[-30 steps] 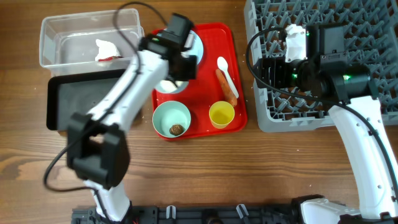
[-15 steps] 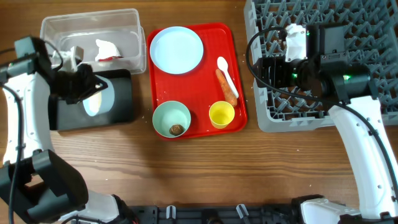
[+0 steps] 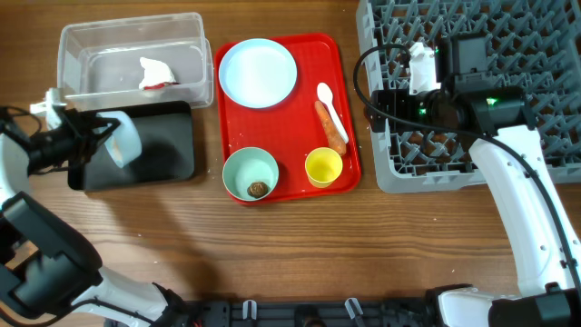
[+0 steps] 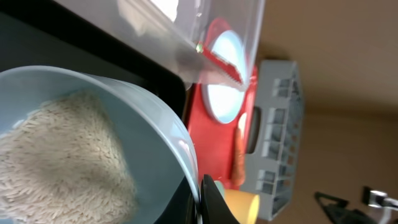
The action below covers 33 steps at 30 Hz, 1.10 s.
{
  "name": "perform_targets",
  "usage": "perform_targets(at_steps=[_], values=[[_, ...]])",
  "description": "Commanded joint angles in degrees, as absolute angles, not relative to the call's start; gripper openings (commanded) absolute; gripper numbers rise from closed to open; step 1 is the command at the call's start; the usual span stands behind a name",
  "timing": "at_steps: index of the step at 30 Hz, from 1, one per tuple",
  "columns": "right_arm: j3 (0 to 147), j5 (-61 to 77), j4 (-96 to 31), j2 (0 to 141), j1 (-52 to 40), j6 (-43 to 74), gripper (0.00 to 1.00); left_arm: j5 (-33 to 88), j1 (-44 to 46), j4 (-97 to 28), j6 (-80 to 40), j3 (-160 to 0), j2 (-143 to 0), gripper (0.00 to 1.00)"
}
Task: Sort waste into correct bins and load items into the dishwasher rack
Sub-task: 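Tip the rice bowl over the black tray with the left gripper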
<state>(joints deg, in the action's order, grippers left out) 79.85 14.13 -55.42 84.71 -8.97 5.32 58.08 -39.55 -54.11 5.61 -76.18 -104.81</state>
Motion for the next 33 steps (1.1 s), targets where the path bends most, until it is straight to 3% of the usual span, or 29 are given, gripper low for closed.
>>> perform_targets(at_steps=[1, 12, 21, 33], values=[[79.0, 15.07, -55.79, 85.43, -9.15, 6.15, 1.0, 66.61, -42.85, -53.95, 7.31, -75.96, -105.25, 0.04], [79.0, 15.07, -56.34, 85.43, -9.15, 6.17, 1.0, 68.25, -47.75, -50.59, 7.33, -75.94, -112.4, 0.04], [79.0, 15.09, -57.04, 85.43, -9.15, 6.22, 1.0, 84.27, -51.68, -50.5, 7.33, -75.94, -113.43, 0.04], [79.0, 15.31, -57.12, 85.43, -9.15, 7.68, 1.0, 90.35, -51.68, -52.07, 6.39, -75.94, -113.43, 0.04]])
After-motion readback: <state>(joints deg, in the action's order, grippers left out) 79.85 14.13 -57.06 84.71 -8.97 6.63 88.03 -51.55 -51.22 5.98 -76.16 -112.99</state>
